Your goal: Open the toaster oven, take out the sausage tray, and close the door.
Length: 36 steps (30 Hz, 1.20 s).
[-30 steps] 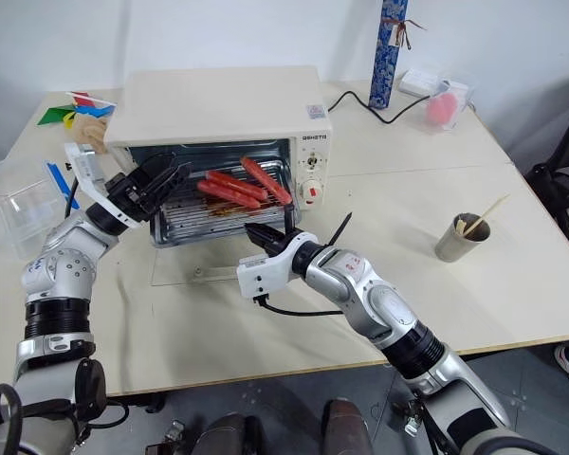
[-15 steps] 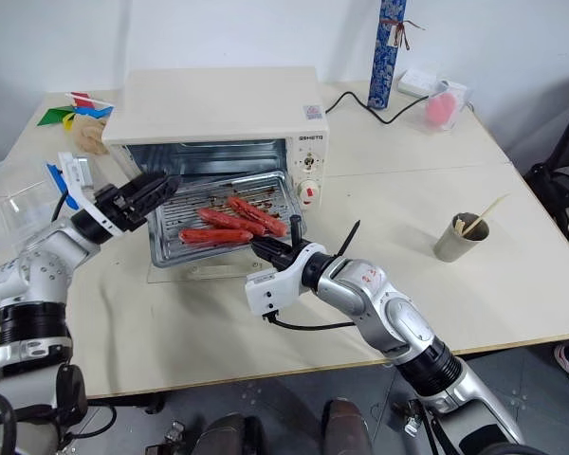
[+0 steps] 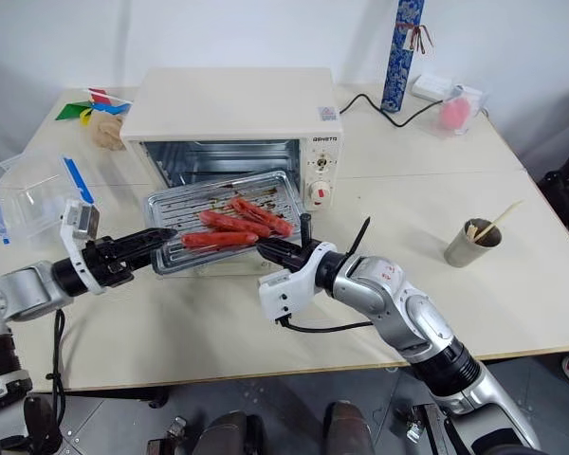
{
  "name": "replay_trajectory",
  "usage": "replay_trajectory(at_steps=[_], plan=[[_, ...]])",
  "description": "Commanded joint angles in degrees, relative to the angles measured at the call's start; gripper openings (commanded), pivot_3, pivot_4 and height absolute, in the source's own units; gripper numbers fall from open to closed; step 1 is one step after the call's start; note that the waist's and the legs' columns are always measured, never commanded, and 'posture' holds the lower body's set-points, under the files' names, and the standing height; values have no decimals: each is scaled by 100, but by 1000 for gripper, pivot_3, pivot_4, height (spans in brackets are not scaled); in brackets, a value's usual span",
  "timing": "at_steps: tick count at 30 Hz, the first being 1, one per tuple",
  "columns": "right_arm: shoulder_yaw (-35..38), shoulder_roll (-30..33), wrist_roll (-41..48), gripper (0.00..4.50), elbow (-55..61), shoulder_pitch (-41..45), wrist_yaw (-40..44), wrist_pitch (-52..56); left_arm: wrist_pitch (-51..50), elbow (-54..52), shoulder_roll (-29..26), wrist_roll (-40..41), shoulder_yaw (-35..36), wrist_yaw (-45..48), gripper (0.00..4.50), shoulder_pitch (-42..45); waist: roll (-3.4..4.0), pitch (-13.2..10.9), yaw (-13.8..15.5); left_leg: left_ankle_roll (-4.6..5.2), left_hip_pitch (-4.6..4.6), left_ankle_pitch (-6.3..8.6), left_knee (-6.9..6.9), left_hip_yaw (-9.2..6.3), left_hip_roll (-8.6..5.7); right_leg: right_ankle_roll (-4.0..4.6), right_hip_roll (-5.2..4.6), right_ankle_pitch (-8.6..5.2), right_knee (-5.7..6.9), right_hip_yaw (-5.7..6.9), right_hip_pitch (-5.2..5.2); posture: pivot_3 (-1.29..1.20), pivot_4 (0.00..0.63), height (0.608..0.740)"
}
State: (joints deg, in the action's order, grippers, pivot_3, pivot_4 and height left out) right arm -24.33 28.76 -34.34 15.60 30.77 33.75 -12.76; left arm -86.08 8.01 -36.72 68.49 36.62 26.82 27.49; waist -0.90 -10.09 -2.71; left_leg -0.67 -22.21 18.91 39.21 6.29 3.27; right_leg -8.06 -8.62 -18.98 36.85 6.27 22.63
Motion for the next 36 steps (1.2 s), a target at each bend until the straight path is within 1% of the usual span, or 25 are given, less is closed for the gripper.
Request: replay_trajectory(at_steps=[1,5,8,9,12,15,16,17,19,21,27,30,33,36], plan=[[190,35,195,10,182,60,3,-202,-306,160,109,445,400,-453,4500,182,-1,0,13,0,1,0,0,0,0,0,0,0,0,0,-1,0,150,740],[219,64,293,10,164,67,91,-257,-494,373,203,676,553,-798,4500,264,-1,0,15,0,2,0,0,1,-1,0,0,0,0,0,-1,0,150,740],[239,96,365,0,169,69,143,-280,-637,561,153,835,428,-943,3936,261,-1,1,22,0,2,0,0,1,-1,0,1,0,0,0,-1,0,150,740],[245,102,395,0,171,71,167,-282,-642,628,87,941,251,-995,3654,213,-1,1,23,0,2,0,0,1,-2,0,1,0,0,0,-1,0,150,740],[261,109,516,0,191,73,248,-270,-642,619,94,1112,29,-1193,2709,163,-1,1,31,0,3,0,0,1,-2,0,1,0,0,-1,-1,0,150,740],[265,95,588,0,193,77,319,-253,-642,645,105,1284,-58,-1326,1797,104,-1,1,44,0,3,0,0,2,-2,0,1,0,0,-1,-1,0,150,740],[266,93,621,0,194,77,349,-257,-642,677,118,1326,-76,-1391,1608,72,-1,1,45,-1,3,0,0,2,-2,0,1,0,0,-2,-2,0,150,740],[266,96,663,0,191,83,383,-274,-642,725,133,1399,-85,-1463,1222,43,-1,1,44,0,3,0,0,2,-2,0,1,0,0,-2,-2,0,150,740],[269,94,754,0,196,90,460,-278,-642,844,146,1532,-74,-1644,694,5,-1,1,48,0,3,0,0,3,-2,0,1,0,0,-2,-1,0,150,740],[277,91,788,0,196,100,511,-283,-642,891,152,1641,-68,-1790,36,-45,-1,1,59,0,4,0,0,2,-2,0,1,0,0,-2,-2,0,150,740],[255,75,1124,0,183,95,853,-187,-469,898,218,2020,-171,-2078,11,-362,-1,1,69,0,5,0,0,3,-2,0,0,0,-1,-4,-2,0,150,740],[209,94,1124,0,222,102,1073,-49,-331,880,234,2246,-254,-2202,11,-495,-1,1,86,0,6,0,0,3,-3,0,0,0,-2,-5,-4,0,150,740],[212,102,1320,725,277,86,1274,1,-167,888,256,2514,-363,-2356,0,-673,-1,1,84,0,7,0,0,4,-3,0,0,0,-2,-6,-4,0,150,740],[224,198,1612,1643,343,73,1513,-13,3,844,238,2810,-467,-2487,0,-837,-1,1,86,0,8,0,0,3,-2,1,0,0,-2,-6,-4,0,150,740]])
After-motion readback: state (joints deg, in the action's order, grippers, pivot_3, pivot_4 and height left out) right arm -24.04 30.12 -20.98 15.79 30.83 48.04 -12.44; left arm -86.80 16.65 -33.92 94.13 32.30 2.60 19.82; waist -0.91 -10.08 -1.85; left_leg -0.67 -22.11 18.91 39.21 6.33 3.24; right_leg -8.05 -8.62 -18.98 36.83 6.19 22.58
